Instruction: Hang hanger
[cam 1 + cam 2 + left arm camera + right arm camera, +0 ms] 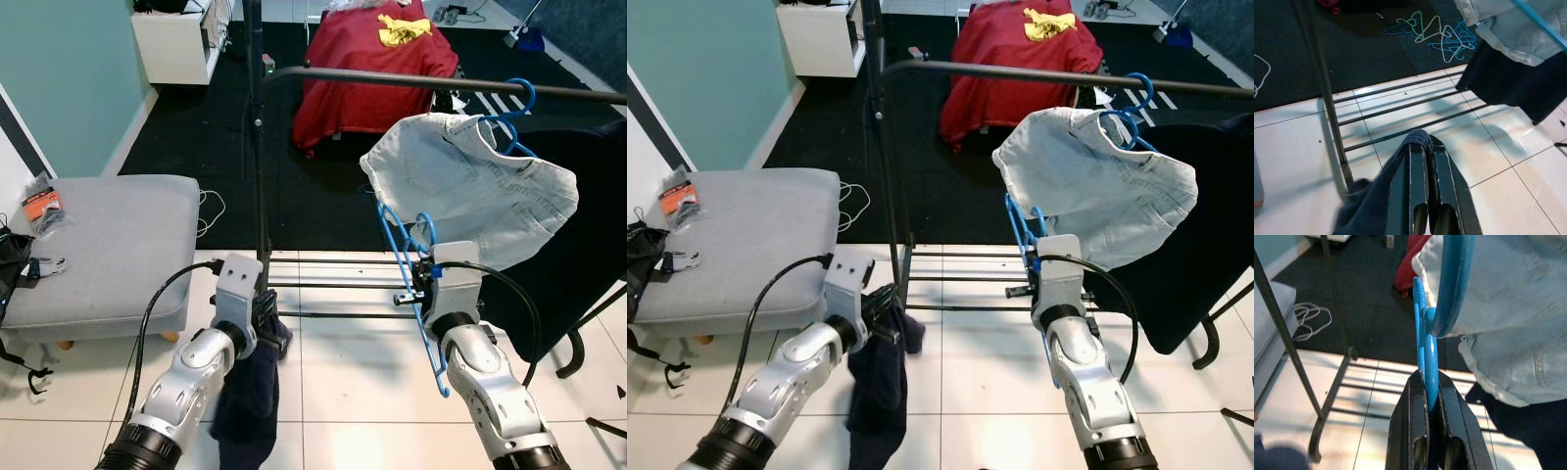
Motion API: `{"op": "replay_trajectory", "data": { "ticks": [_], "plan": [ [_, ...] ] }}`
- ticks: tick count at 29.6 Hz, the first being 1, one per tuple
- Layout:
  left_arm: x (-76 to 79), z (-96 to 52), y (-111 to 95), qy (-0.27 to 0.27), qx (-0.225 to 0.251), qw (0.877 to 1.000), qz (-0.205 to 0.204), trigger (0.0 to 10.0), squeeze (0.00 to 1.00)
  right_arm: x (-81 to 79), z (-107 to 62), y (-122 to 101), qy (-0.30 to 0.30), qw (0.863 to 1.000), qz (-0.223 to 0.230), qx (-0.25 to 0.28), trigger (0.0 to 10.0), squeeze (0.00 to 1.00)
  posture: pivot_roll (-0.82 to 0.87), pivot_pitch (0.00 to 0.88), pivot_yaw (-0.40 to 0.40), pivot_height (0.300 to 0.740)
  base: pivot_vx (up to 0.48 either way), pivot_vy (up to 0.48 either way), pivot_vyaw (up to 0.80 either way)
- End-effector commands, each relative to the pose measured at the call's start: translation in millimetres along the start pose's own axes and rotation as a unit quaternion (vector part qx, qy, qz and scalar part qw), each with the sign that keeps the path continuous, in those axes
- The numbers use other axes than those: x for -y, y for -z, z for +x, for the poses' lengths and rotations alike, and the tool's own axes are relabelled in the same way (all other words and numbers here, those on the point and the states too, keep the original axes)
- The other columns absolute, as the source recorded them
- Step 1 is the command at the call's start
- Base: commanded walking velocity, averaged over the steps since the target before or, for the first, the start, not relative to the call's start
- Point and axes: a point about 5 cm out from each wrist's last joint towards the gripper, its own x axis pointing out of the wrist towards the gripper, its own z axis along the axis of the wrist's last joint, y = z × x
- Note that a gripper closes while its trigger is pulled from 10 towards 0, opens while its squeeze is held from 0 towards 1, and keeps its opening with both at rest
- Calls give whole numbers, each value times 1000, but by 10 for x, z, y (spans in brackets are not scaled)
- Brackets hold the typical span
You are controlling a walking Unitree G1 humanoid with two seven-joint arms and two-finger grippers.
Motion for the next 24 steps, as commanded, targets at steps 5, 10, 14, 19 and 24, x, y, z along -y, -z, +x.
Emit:
{"op": "replay_trajectory", "data": {
  "ticks": [5,10,14,19,24],
  "plan": [
    [-9,20,15,-10,2,1000,-1,10000,0,26,15,-36,4,1000,-9,15,10000,0,-47,182,-36,740,0,0,0],
    [5,37,5,-10,7,1000,2,10000,0,-4,32,-44,0,1000,-8,21,10000,0,-40,173,-36,740,0,-191,0],
    [22,41,5,-6,7,1000,5,10000,0,-22,29,-36,-3,1000,-9,23,10000,0,-43,168,-35,740,0,-436,0],
    [37,48,2,-3,8,1000,5,10000,0,-27,22,-32,-4,1000,-9,23,10000,0,-46,164,-35,740,0,-478,0],
    [42,66,-15,-3,11,1000,3,10000,0,-12,13,-29,-6,1000,-10,24,10000,0,-51,153,-39,740,0,-480,0]
  ]
}}
